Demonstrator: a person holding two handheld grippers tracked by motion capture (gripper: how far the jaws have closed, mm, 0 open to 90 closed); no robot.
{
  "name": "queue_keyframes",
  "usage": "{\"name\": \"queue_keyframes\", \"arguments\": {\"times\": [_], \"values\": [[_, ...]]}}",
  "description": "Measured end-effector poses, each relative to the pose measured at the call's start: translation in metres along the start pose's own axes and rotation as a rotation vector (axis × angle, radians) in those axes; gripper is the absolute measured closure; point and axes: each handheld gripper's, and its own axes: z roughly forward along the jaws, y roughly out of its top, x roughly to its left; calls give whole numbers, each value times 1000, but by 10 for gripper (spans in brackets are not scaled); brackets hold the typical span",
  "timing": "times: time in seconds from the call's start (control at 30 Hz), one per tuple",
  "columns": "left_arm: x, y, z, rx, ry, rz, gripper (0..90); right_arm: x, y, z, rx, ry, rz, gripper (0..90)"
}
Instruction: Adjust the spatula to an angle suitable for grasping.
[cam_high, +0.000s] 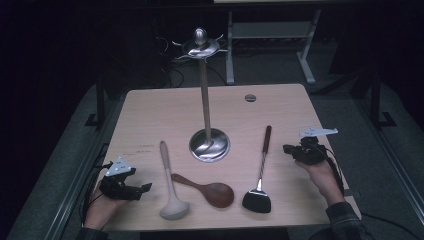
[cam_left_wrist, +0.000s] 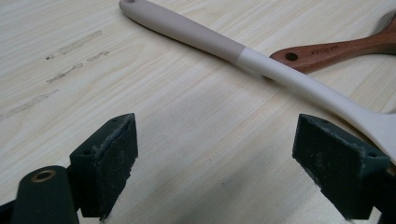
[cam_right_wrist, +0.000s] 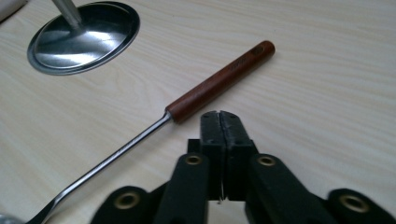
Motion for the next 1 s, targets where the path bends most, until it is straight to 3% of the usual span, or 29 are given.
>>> {"name": "queue_keyframes", "arguments": {"times": [0.33,0.47,0.77,1.0], "values": [[0,-1,1,-3,-2,-5,138,-4,20,21,6,8,-15,900],[-1,-1,0,-3,-4,-9,138,-7,26,34,4,15,2,900],[0,-1,0,-1,-2,-2,138,-19,34,66,24,-26,31,900],[0,-1,-1,-3,-2,-5,138,-27,34,78,41,-40,39,900]]}}
